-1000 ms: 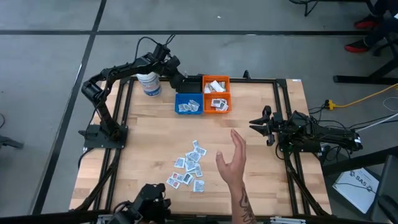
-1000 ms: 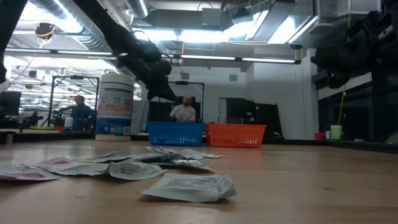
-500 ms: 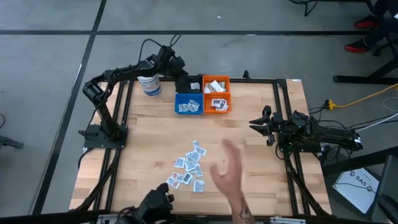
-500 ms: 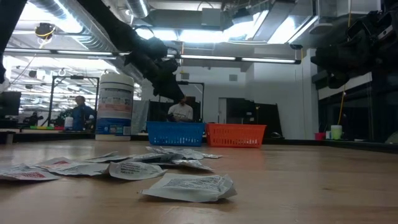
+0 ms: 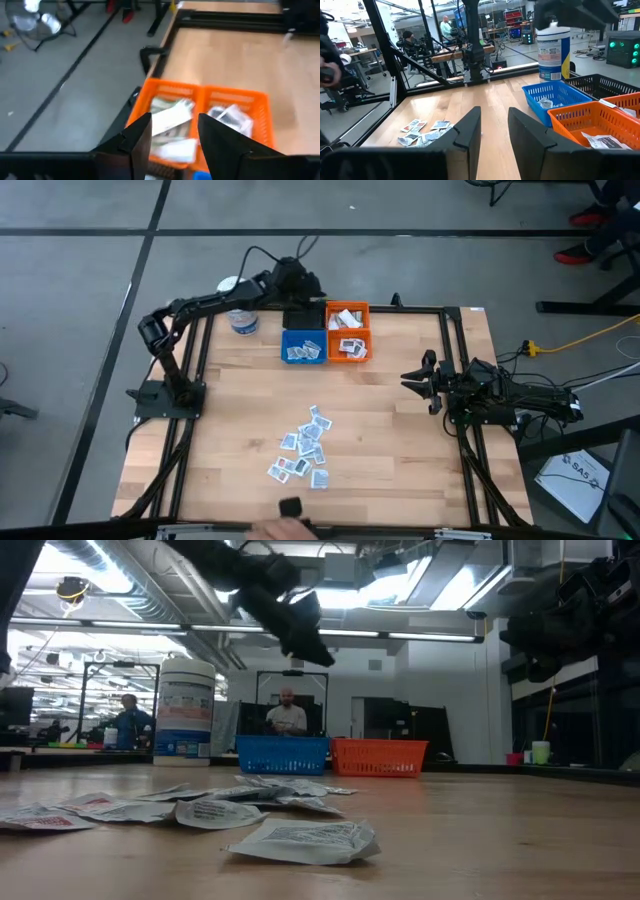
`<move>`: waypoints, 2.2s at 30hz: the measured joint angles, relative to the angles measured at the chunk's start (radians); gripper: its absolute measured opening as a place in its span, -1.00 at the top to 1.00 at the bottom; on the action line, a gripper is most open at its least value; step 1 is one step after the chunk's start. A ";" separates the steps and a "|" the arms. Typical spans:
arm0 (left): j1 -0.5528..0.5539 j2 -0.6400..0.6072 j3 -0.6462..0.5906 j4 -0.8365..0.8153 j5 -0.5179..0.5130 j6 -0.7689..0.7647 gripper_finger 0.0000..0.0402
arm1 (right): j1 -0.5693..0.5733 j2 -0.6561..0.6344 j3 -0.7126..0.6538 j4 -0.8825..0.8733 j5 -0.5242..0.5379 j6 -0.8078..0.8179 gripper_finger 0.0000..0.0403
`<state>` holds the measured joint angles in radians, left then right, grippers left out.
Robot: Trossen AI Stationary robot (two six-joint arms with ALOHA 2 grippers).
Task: Pick & Place First Aid Supplies
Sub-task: Put the alcohol pad into the black bin
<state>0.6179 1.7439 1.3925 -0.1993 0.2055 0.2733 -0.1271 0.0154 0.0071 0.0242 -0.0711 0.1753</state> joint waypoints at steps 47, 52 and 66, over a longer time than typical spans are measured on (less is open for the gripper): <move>-0.941 -0.012 -0.154 -0.627 -0.234 -0.167 0.28 | 0.000 0.000 0.000 0.000 0.000 0.000 0.50; -0.919 -0.012 -0.240 -0.525 -0.238 -0.263 0.28 | 0.000 0.000 0.000 0.000 0.000 0.000 0.50; -0.900 0.017 -0.327 -0.420 -0.234 -0.699 0.29 | 0.000 0.000 0.000 0.000 0.000 0.000 0.50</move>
<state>-0.2822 1.7608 1.0657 -0.6194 -0.0288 -0.4255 -0.1268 0.0155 0.0074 0.0242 -0.0712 0.1757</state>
